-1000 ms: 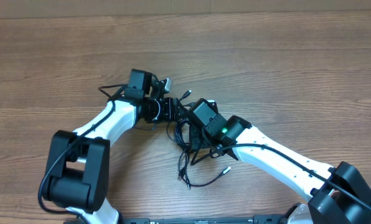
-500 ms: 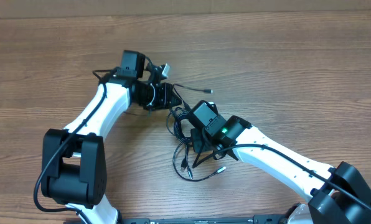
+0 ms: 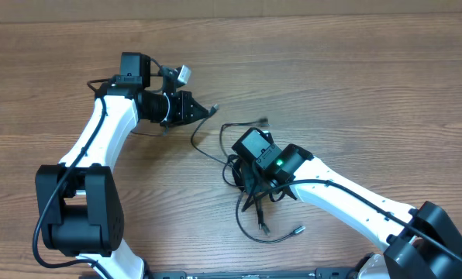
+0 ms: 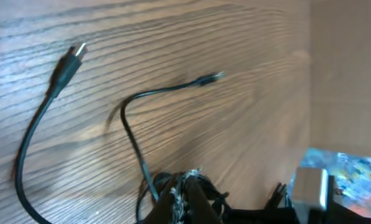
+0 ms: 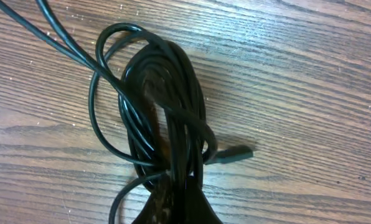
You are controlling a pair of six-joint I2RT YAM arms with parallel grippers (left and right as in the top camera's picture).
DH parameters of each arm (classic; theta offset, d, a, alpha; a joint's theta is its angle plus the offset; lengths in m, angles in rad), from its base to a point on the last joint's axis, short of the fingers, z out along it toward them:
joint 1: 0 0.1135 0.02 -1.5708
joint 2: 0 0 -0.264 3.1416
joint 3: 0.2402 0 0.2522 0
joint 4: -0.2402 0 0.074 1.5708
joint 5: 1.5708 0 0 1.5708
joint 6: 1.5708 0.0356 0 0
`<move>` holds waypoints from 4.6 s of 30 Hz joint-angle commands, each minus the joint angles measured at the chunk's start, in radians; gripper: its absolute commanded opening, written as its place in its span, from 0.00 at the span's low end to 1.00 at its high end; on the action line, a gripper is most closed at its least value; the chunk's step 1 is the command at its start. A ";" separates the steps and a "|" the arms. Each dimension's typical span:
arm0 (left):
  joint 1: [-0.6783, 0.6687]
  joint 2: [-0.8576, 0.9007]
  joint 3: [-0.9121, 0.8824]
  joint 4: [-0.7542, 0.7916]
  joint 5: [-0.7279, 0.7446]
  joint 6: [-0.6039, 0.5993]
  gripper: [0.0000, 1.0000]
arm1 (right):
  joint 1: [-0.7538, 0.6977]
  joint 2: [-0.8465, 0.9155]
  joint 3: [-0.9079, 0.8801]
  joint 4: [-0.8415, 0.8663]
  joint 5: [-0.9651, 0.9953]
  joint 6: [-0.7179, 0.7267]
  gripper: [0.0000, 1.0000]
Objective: Untangle cables
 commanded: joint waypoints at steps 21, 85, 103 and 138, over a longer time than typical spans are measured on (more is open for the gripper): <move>-0.211 0.001 -0.212 -0.081 -0.375 -0.235 0.79 | -0.024 -0.011 -0.005 0.055 -0.044 0.138 0.58; -0.157 0.002 -0.224 0.135 -0.201 -0.203 0.17 | -0.218 0.113 -0.005 0.438 -0.338 0.107 0.04; -0.166 0.002 -0.225 0.151 -0.314 -0.357 0.33 | -0.218 0.113 -0.005 0.438 -0.338 0.107 0.04; 0.208 0.002 -0.198 0.036 0.091 -0.065 0.16 | -0.222 0.113 -0.005 0.322 -0.285 -0.147 0.04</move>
